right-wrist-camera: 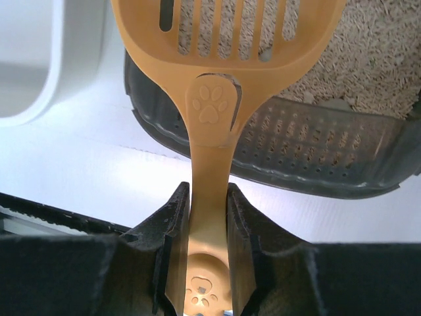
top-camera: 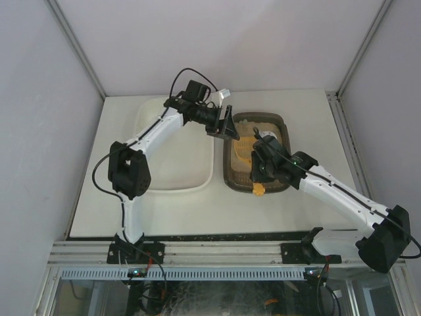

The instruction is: Clean the litter box

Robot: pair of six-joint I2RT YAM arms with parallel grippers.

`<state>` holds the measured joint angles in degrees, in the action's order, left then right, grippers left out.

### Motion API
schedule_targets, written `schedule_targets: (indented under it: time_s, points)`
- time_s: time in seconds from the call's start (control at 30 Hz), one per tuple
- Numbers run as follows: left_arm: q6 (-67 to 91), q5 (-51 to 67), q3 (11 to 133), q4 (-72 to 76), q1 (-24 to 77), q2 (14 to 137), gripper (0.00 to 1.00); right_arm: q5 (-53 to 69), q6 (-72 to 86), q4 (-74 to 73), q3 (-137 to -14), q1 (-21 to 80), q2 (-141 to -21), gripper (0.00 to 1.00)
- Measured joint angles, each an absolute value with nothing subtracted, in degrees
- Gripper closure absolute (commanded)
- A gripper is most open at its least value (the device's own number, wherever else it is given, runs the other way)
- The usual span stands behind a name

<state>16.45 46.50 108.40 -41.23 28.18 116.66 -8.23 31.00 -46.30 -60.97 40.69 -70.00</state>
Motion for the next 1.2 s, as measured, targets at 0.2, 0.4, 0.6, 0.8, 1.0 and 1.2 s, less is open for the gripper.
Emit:
schedule_targets:
  time_s: [0.2,0.4,0.6,0.8,1.0,1.2]
  points:
    - [16.3,46.0,106.7,-41.1,29.7,116.7,0.19,-8.3,31.6,-46.2,-58.1,40.7,-67.7,1.00]
    - [14.8,43.5,104.6,-41.4,32.1,116.6,0.23,-7.3,32.1,-44.9,-58.1,40.7,-65.3,1.00]
    - [13.1,42.4,105.0,-42.6,35.4,116.7,0.64,-6.2,32.5,-43.5,-58.1,41.1,-65.0,1.00]
    - [11.1,41.7,107.3,-43.6,36.5,116.9,1.00,-5.4,33.2,-44.4,-57.7,42.8,-65.3,1.00]
    - [11.1,41.5,106.3,-43.2,36.5,116.5,1.00,-5.9,33.8,-43.5,-57.7,42.9,-65.3,0.65]
    - [16.0,42.7,96.2,-35.1,36.0,110.7,1.00,-7.3,35.2,-39.8,-53.1,43.7,-60.5,0.17]
